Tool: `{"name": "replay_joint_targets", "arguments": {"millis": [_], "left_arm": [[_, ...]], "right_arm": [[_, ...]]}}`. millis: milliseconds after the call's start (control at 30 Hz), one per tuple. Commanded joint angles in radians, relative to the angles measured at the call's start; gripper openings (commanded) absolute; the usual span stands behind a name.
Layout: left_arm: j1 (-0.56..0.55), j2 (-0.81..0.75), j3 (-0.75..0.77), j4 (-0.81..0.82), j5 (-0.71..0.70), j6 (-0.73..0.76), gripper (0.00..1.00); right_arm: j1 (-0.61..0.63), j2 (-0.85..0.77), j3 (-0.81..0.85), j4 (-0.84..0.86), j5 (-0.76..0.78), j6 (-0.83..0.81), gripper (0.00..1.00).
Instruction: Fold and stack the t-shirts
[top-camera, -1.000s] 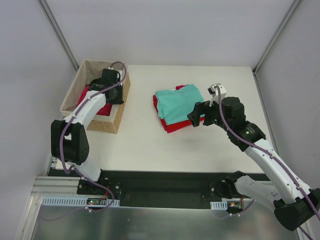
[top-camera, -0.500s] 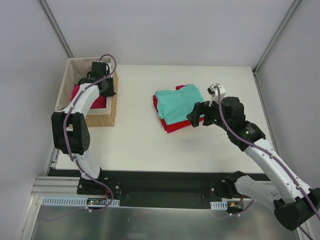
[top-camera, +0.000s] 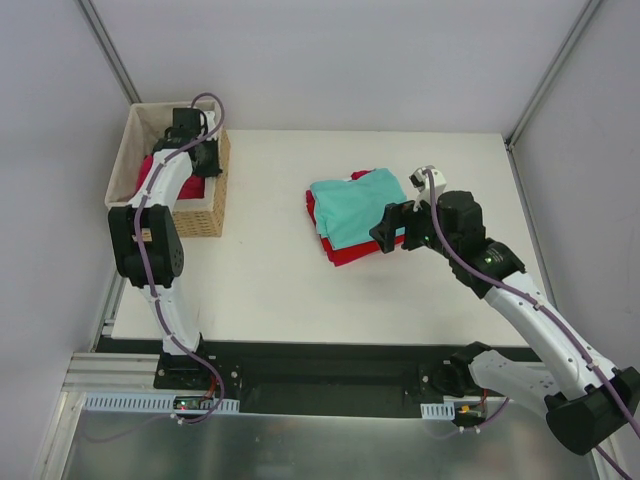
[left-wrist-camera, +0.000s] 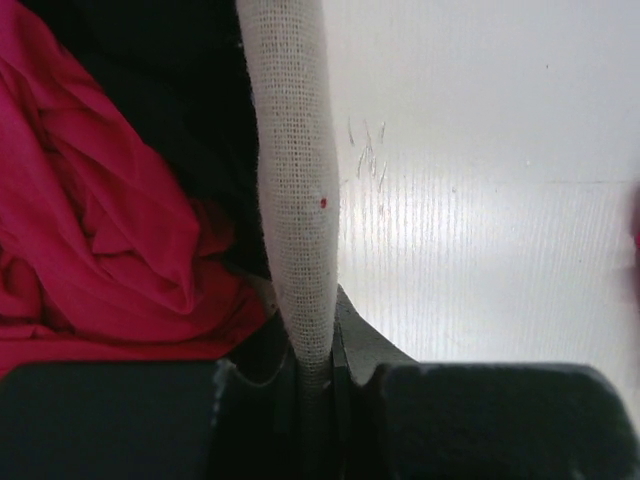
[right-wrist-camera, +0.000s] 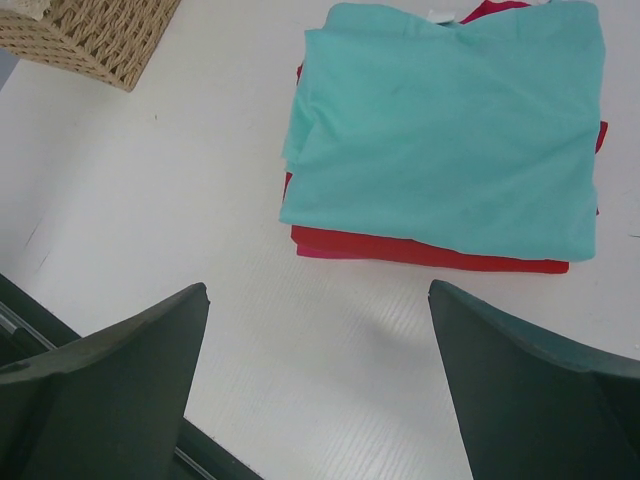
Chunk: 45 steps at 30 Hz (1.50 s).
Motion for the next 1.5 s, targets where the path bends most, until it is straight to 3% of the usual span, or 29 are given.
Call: {"name": "replay_joint_targets", "arguments": {"millis": [0,267,600,633,767,967,1133,1467], "left_arm": [[0.061,0.118,-0.014,0.079,0.052,0.135,0.0],[0.145,0.2,0.055,0.089,0.116,0.146,0.0],[0.182,0.215,0.115,0.089,0.043,0.147,0.02],[0.184,0.216,0.119,0.089,0.037,0.144,0.09],[0.185,0.206,0.132,0.089,0.017,0.114,0.99],[0.179,0.095,0.162,0.096,0.046,0.057,0.99],[0.17,-0.085,0.185,0.099,0.064,0.006,0.99],[-0.026,-0.429,0.109,0.028,0.031,-0.107,0.99]], "right_arm": [[0.004,0.001,0.014,0.037,-0.018,0.014,0.97],[0.004,-0.014,0.006,0.031,-0.026,0.017,0.97],[0.005,-0.01,0.011,0.037,-0.034,0.018,0.97],[0.005,-0.011,0.012,0.037,-0.034,0.018,0.96],[0.005,-0.017,0.009,0.036,-0.038,0.018,0.96],[0.005,-0.007,0.015,0.042,-0.044,0.02,0.96],[0.01,0.012,0.018,0.053,-0.049,0.024,0.97],[0.03,0.137,0.035,0.04,-0.017,0.026,0.97]]}}
